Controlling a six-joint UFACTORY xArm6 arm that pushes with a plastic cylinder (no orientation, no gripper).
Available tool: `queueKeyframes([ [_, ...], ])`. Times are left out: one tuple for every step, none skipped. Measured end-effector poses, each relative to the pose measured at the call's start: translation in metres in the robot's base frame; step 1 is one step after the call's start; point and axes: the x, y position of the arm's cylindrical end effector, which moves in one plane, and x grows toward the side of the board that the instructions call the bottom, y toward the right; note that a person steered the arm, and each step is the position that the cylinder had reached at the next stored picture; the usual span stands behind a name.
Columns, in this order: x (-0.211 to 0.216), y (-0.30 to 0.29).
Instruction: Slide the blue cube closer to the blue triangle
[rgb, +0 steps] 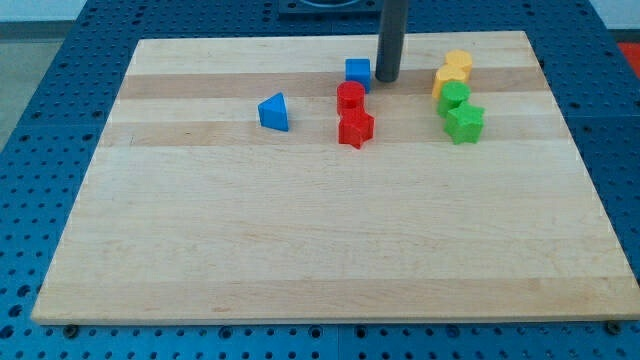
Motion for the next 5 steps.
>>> queueKeyframes([
  [0.000,-0.037],
  [0.000,-0.048],
  [0.000,-0.048],
  [0.000,-0.057],
  [0.000,-0.076],
])
